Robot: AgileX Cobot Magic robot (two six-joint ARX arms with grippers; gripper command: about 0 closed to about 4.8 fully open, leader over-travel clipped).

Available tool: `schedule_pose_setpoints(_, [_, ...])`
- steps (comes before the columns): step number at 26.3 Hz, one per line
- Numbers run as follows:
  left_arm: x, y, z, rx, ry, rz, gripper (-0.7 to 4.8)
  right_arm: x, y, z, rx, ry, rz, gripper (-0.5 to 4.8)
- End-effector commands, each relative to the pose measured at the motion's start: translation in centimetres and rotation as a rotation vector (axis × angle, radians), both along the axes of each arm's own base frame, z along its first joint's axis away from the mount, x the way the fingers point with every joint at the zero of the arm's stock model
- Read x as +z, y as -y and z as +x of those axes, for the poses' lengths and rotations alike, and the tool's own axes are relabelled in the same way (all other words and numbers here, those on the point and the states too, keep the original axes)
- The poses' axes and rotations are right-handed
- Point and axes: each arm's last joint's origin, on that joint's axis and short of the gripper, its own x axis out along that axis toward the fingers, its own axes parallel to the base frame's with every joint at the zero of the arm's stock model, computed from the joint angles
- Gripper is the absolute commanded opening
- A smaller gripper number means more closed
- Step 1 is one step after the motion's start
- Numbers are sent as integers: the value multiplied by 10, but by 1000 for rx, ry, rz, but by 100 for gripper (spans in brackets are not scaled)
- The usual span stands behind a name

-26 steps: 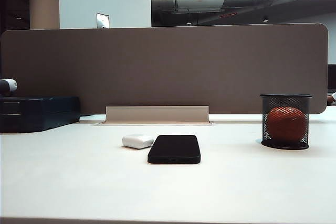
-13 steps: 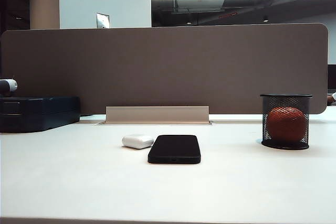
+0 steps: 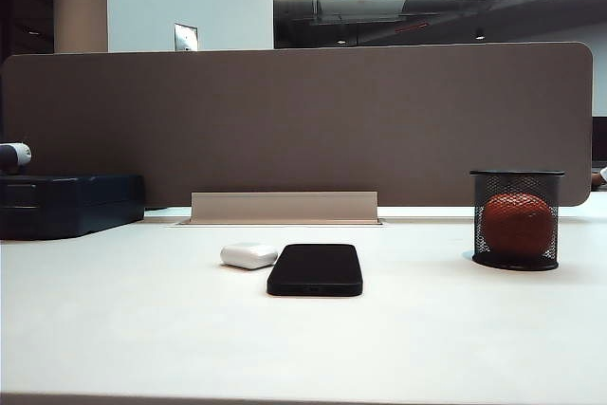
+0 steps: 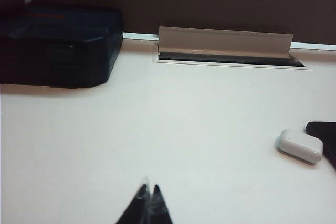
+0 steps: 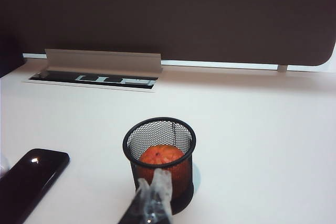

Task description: Find the wireless headphone case on the desktop and place it on the left side of the phone.

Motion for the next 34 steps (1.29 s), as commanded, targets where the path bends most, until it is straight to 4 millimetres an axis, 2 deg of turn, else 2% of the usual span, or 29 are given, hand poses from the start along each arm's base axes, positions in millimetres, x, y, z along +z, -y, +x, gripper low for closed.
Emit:
schedule_pose_setpoints(1, [3, 0, 0, 1, 23, 4, -5, -9, 0, -2, -5, 67, 3, -6])
schedule_pose_setpoints(4, [3, 0, 0, 1, 31, 3, -6, -24, 1, -7, -51, 105, 2, -6])
schedule_pose_setpoints(15, [3, 0, 0, 0, 30, 3, -5, -36, 2, -15, -98, 192, -12, -6])
schedule_pose_setpoints(23, [2, 0, 0, -2, 15, 3, -5, -57, 2, -17, -114, 193, -21, -6])
schedule_pose_setpoints(34, [0, 0, 0, -1, -5, 4, -5, -59, 2, -20, -119, 193, -32, -5])
